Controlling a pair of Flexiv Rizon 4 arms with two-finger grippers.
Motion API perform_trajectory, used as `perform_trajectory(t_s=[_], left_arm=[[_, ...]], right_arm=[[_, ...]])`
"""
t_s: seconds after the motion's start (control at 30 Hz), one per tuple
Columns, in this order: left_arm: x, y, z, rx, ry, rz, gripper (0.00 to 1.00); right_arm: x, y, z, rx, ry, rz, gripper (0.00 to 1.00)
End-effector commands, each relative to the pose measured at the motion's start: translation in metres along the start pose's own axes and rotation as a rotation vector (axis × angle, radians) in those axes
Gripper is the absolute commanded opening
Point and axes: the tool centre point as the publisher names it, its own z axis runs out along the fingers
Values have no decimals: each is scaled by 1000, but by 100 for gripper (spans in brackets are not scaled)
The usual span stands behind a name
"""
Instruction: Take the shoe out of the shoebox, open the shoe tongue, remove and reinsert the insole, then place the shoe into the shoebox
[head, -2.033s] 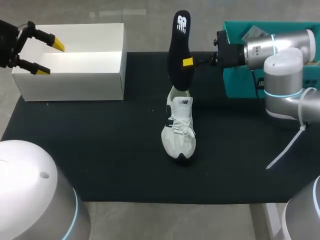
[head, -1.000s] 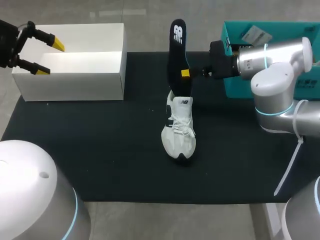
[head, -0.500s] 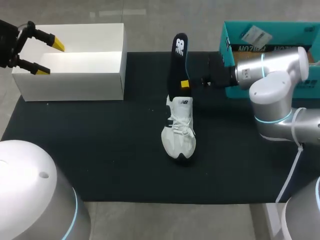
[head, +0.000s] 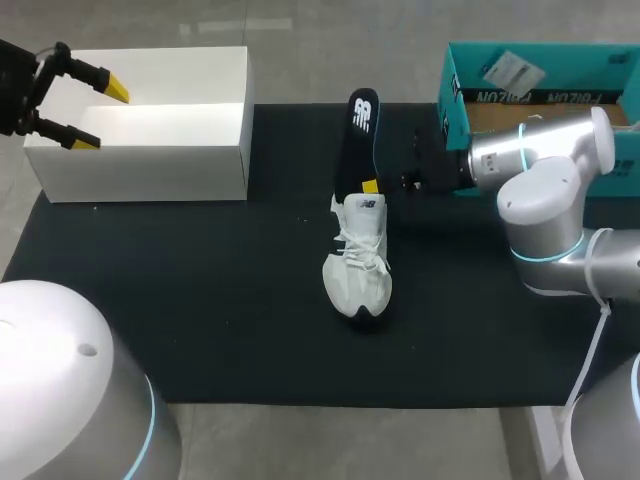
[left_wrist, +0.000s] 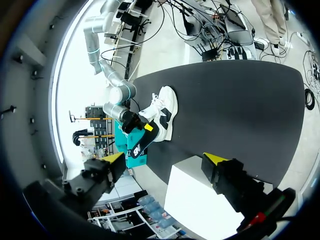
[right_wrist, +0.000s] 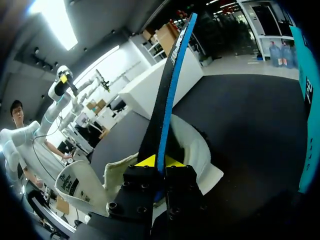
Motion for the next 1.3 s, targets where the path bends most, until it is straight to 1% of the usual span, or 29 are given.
perform_trajectory(t_s=[0.03, 0.4, 0.6, 0.67, 0.7, 0.73, 0.77, 0.8, 0.87, 1.03, 1.07, 1.17, 1.23, 1.3], left_arm=[[-1, 0, 0, 1, 3, -1, 100], [-1, 0, 0, 1, 3, -1, 100], [-1, 0, 0, 1, 3, -1, 100], [-1, 0, 0, 1, 3, -1, 100], [-1, 0, 0, 1, 3, -1, 100], [-1, 0, 0, 1, 3, -1, 100], [-1, 0, 0, 1, 3, -1, 100], [-1, 0, 0, 1, 3, -1, 100], [-1, 0, 0, 1, 3, -1, 100], [-1, 0, 0, 1, 3, -1, 100], [-1, 0, 0, 1, 3, -1, 100], [-1, 0, 0, 1, 3, -1, 100], [-1, 0, 0, 1, 3, -1, 100], [-1, 0, 0, 1, 3, -1, 100]], right_arm=[[5, -10, 2, 10, -19, 7, 0], [13, -30, 4, 39, -35, 29, 0], [16, -33, 6, 40, -31, 39, 0], [15, -31, 5, 33, -34, 37, 0], [14, -29, 4, 30, -35, 34, 24], [13, -26, 3, 29, -36, 29, 35], [12, -23, 2, 27, -39, 24, 42], [11, -20, 1, 26, -42, 15, 46], [9, -15, -2, 24, -48, 2, 49], [5, 0, -8, 10, -49, -25, 45], [5, 5, -9, 11, -48, -31, 43], [4, 13, -11, 2, -47, -48, 42], [3, 17, -13, -2, -49, -56, 39], [1, 21, -14, -3, -49, -64, 31]])
